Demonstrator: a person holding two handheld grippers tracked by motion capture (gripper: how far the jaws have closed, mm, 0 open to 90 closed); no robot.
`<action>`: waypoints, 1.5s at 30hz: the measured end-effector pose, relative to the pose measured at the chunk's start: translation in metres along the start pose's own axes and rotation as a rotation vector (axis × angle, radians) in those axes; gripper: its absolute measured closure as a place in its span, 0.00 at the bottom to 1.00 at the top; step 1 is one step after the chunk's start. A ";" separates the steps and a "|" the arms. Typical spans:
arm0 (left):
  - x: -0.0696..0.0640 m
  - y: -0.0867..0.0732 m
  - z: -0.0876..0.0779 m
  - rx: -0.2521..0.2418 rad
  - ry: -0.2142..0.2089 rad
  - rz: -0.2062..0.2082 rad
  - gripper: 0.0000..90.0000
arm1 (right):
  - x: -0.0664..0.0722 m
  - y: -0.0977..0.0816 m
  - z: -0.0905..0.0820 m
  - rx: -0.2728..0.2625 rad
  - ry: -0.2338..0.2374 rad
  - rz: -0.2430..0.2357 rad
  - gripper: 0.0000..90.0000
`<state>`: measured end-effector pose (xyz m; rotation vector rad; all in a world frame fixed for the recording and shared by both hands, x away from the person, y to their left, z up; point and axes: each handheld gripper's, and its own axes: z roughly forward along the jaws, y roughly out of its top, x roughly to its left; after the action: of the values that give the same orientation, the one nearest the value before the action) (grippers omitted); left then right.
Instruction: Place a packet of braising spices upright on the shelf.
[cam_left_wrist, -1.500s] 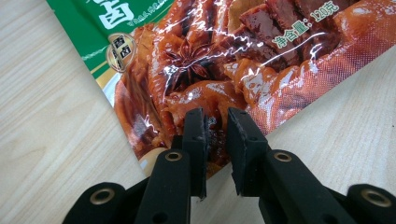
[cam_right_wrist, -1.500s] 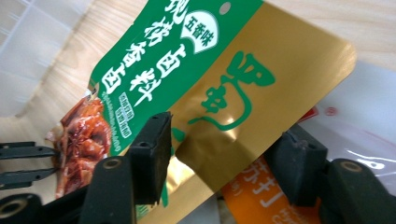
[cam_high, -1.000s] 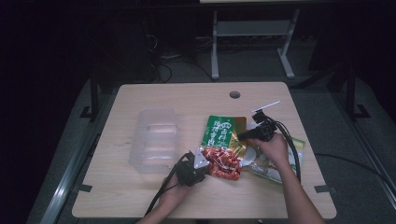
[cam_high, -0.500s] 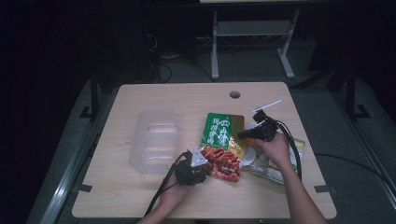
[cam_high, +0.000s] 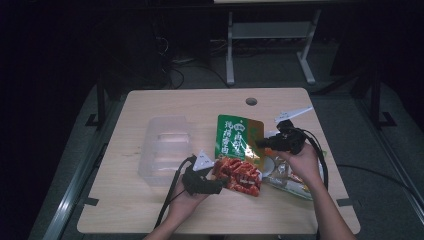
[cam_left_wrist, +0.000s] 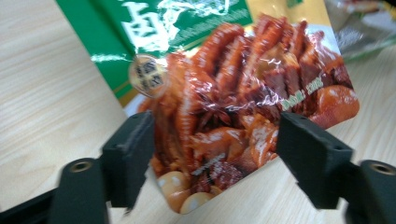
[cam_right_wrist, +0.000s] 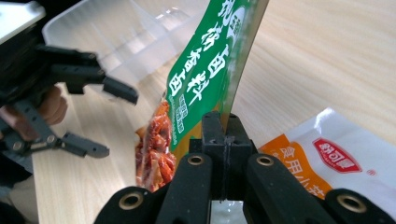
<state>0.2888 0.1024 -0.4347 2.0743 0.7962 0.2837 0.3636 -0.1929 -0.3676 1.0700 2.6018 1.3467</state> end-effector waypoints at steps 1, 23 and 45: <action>0.001 0.002 -0.001 -0.009 -0.013 -0.015 0.28 | 0.002 0.000 -0.003 -0.005 -0.001 -0.015 1.00; 0.021 0.022 0.017 -0.025 -0.140 -0.156 0.25 | 0.033 -0.021 -0.043 -0.105 0.103 -0.245 1.00; 0.019 0.022 0.005 -0.053 -0.233 -0.093 0.92 | 0.030 -0.023 -0.039 -0.095 0.096 -0.221 1.00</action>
<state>0.3155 0.1020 -0.4217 1.9709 0.7320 0.0106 0.3152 -0.2122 -0.3513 0.6985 2.5971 1.4831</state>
